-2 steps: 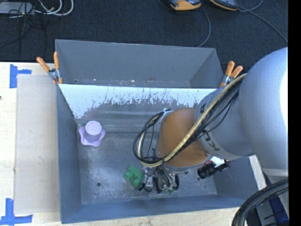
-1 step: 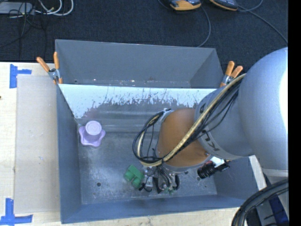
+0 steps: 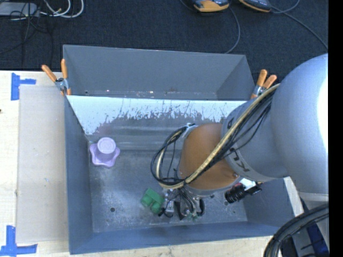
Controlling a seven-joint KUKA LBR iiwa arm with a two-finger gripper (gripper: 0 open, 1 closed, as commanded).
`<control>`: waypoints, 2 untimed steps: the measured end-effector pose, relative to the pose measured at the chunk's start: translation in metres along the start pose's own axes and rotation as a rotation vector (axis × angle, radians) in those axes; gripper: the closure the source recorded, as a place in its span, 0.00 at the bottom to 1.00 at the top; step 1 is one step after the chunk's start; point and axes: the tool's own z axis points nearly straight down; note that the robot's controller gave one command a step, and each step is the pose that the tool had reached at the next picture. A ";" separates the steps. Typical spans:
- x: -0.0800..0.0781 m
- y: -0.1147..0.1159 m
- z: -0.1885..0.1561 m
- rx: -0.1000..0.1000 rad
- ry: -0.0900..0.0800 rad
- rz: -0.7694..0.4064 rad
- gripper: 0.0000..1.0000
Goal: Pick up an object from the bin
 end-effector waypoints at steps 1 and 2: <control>0.000 0.000 0.000 0.000 0.000 0.001 1.00; 0.000 0.000 0.000 0.000 0.000 0.002 1.00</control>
Offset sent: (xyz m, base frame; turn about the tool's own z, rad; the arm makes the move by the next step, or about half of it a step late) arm 0.0000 0.0000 0.0000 0.0000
